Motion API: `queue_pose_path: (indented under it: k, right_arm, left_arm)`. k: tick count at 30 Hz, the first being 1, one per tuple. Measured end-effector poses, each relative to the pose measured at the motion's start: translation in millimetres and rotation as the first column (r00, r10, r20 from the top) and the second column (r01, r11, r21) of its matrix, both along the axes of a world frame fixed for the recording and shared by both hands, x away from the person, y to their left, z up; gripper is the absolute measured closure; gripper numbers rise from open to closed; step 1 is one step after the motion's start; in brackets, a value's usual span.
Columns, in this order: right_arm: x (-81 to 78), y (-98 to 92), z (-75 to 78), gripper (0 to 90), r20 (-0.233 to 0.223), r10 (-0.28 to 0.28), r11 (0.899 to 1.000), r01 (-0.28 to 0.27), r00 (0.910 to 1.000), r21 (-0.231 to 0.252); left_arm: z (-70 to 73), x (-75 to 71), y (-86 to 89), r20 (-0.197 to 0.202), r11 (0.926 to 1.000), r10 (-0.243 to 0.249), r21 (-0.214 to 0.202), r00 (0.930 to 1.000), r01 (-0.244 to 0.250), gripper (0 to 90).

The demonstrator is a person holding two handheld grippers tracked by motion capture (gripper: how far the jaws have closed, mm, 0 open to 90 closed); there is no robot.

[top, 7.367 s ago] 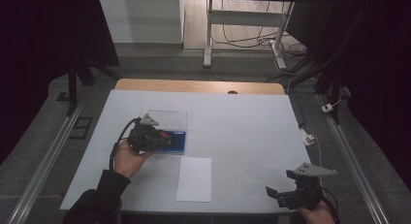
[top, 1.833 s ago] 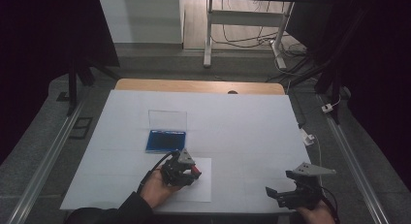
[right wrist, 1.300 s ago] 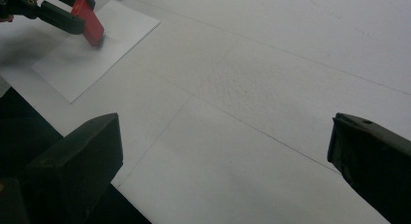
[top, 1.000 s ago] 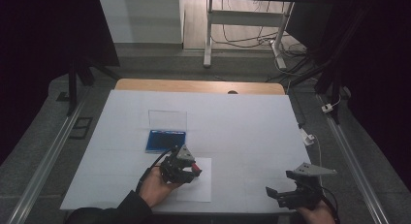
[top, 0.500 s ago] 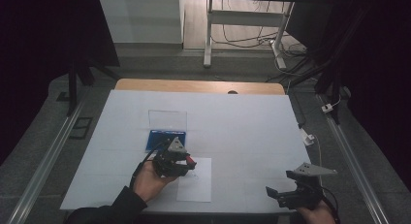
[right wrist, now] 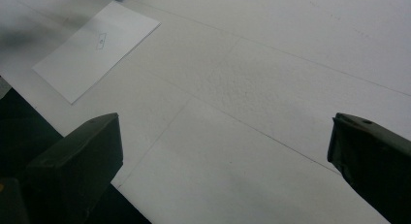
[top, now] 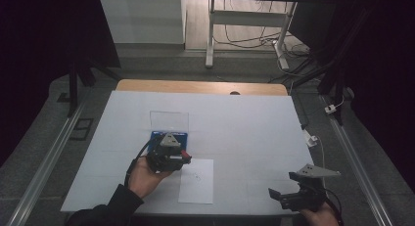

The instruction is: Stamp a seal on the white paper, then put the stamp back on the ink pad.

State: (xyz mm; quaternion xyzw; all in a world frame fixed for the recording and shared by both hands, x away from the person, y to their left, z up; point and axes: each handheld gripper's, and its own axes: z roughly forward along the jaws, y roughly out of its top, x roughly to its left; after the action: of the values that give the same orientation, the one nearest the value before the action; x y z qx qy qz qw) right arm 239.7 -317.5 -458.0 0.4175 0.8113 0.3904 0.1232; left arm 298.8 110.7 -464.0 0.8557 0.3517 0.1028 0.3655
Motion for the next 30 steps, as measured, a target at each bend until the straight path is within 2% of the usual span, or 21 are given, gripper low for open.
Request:
queue_pose_path:
  k: [15,30]
  right_arm:
    - [-0.2,0.0,0.1,0.0,0.002,-0.003,1.000,0.003,1.0000,-0.001]
    - [-0.4,-0.4,0.1,0.0,0.001,-0.006,1.000,0.006,1.0000,0.002]
  left_arm:
    - [6.2,5.3,20.1,0.014,0.9980,0.061,-0.017,0.9981,-0.060,58.3]
    - [6.3,17.7,36.4,0.023,0.9922,0.124,-0.015,0.9920,-0.124,58.4]
